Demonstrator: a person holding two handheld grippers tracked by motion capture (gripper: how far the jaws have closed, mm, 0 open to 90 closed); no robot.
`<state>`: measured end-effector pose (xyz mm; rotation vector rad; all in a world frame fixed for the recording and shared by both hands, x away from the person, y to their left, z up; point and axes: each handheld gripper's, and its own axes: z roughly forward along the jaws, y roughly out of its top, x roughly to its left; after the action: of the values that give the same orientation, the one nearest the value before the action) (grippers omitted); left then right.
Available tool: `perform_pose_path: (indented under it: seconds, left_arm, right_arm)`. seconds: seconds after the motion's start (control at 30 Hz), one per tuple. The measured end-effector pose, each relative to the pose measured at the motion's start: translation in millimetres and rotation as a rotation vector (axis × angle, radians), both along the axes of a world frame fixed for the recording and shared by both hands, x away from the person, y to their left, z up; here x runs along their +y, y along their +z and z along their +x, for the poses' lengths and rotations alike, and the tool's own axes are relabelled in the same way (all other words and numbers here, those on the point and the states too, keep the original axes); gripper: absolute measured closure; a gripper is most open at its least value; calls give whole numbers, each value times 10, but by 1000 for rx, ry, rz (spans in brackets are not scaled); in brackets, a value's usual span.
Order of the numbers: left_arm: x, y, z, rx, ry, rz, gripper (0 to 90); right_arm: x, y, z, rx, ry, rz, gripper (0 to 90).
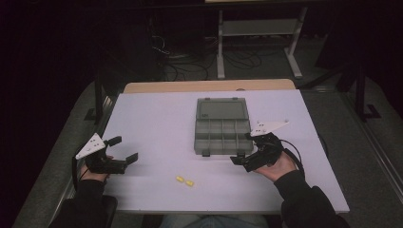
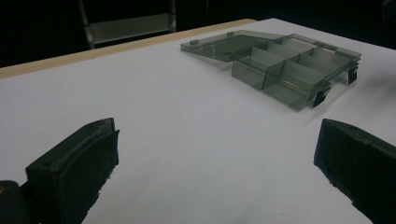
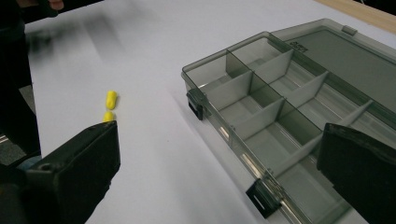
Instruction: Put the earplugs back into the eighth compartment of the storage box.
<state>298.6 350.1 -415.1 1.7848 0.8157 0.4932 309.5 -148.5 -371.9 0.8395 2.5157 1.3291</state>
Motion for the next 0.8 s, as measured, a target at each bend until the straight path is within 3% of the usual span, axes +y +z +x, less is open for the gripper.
perform_pose_path:
  seconds: [0.8]
  left_arm:
    - [0,0,2,-1,-6,-2,0]
  right_arm:
    - [507,55,85,19,111,-52,0]
